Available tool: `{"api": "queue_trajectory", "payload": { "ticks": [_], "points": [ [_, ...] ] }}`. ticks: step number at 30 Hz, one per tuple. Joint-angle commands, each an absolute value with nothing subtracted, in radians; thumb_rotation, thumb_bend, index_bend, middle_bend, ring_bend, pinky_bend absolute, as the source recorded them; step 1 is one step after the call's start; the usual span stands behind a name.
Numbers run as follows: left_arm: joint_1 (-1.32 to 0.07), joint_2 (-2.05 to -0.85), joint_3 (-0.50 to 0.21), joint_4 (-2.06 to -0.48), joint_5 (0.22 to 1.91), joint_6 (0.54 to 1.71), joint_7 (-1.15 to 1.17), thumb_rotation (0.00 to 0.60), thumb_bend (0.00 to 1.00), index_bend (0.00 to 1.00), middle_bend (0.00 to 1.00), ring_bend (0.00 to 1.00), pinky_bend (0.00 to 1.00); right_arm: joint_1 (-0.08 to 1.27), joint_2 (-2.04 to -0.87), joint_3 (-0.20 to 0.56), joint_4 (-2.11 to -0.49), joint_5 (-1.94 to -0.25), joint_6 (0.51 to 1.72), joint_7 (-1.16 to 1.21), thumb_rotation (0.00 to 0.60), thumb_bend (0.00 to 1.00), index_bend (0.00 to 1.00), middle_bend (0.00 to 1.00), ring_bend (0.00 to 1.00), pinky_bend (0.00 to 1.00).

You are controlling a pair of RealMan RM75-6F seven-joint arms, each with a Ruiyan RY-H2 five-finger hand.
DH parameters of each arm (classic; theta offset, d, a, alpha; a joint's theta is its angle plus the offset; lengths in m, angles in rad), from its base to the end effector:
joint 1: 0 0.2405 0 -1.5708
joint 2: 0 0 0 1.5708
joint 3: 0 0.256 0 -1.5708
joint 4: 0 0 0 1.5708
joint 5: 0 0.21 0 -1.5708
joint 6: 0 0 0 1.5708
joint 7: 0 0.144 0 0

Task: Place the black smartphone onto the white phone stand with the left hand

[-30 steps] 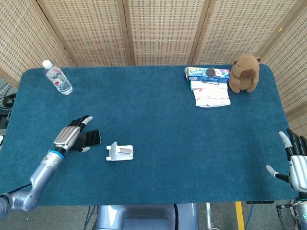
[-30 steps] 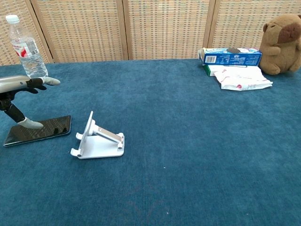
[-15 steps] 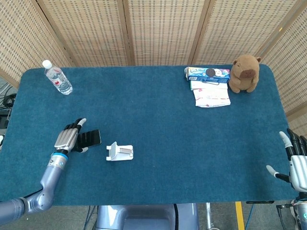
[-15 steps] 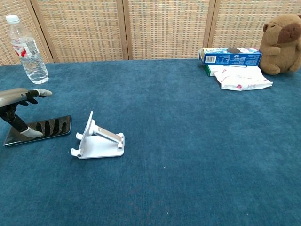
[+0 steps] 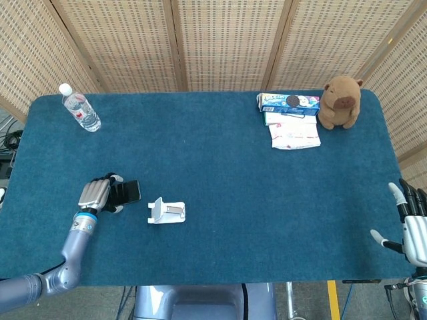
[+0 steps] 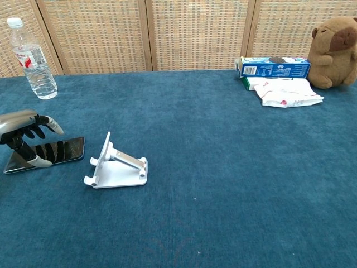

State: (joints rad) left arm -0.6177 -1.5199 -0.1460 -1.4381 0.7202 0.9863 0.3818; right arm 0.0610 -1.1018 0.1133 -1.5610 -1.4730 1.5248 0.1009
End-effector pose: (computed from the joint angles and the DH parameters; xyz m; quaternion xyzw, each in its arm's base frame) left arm -0.2547 0.3261 -0.0002 -0.6210 -0.5348 -0.2580 0.5117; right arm -0.3219 -0.1867 0.1861 0.5522 -0.3778 0.4219 0.6118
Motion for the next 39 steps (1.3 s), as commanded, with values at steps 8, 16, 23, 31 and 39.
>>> {"api": "queue_trajectory", "payload": {
  "ticks": [8, 16, 23, 31, 39],
  "points": [
    [-0.621, -1.538, -0.166, -1.441, 0.674, 1.008, 0.407, 0.6, 0.12, 0.26, 0.19, 0.23, 0.18, 0.061, -1.101, 0.113, -1.561, -1.472, 1.523, 0.103, 0.6, 0.0, 0.0, 0.0, 0.0, 0.0],
    [-0.628, -1.556, -0.179, -1.44, 0.634, 1.028, 0.435, 0.6, 0.12, 0.26, 0.19, 0.23, 0.18, 0.061, -1.102, 0.112, -1.561, -1.474, 1.524, 0.101, 0.6, 0.0, 0.0, 0.0, 0.0, 0.0],
    [-0.633, -1.577, -0.181, -1.426, 0.601, 1.033, 0.461, 0.6, 0.12, 0.26, 0.19, 0.23, 0.18, 0.062, -1.101, 0.113, -1.559, -1.471, 1.52, 0.106, 0.6, 0.0, 0.0, 0.0, 0.0, 0.0],
    [-0.636, -1.599, -0.186, -1.399, 0.585, 1.031, 0.471, 0.6, 0.12, 0.26, 0.19, 0.23, 0.18, 0.062, -1.1, 0.112, -1.558, -1.471, 1.519, 0.11, 0.6, 0.0, 0.0, 0.0, 0.0, 0.0],
    [-0.632, -1.617, -0.188, -1.38, 0.594, 1.047, 0.475, 0.6, 0.15, 0.37, 0.3, 0.35, 0.33, 0.065, -1.1, 0.112, -1.558, -1.469, 1.513, 0.116, 0.6, 0.0, 0.0, 0.0, 0.0, 0.0]
  ]
}}
